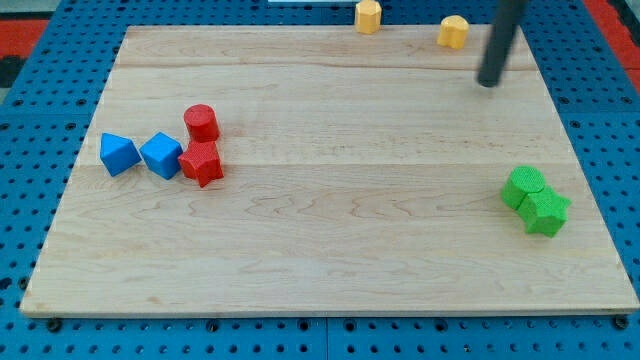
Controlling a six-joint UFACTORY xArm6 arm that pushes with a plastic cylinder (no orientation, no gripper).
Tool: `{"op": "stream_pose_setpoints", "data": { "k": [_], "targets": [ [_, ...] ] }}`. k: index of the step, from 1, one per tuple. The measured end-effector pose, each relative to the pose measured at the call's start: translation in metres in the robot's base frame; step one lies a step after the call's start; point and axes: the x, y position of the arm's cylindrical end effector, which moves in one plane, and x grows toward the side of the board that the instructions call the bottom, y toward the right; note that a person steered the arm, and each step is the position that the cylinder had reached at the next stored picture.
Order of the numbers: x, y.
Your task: Push the green blocks to the top side
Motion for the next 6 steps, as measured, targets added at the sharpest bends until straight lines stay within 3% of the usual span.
{"op": "stream_pose_setpoints", "data": {
  "k": [1,2,3,4,5,6],
  "targets": [
    [0.093,0.056],
    [0.200,0.037],
    [0.231,-0.042],
    [0.170,-0.046],
    [0.207,-0.071],
    [0.236,-0.015]
  ]
}}
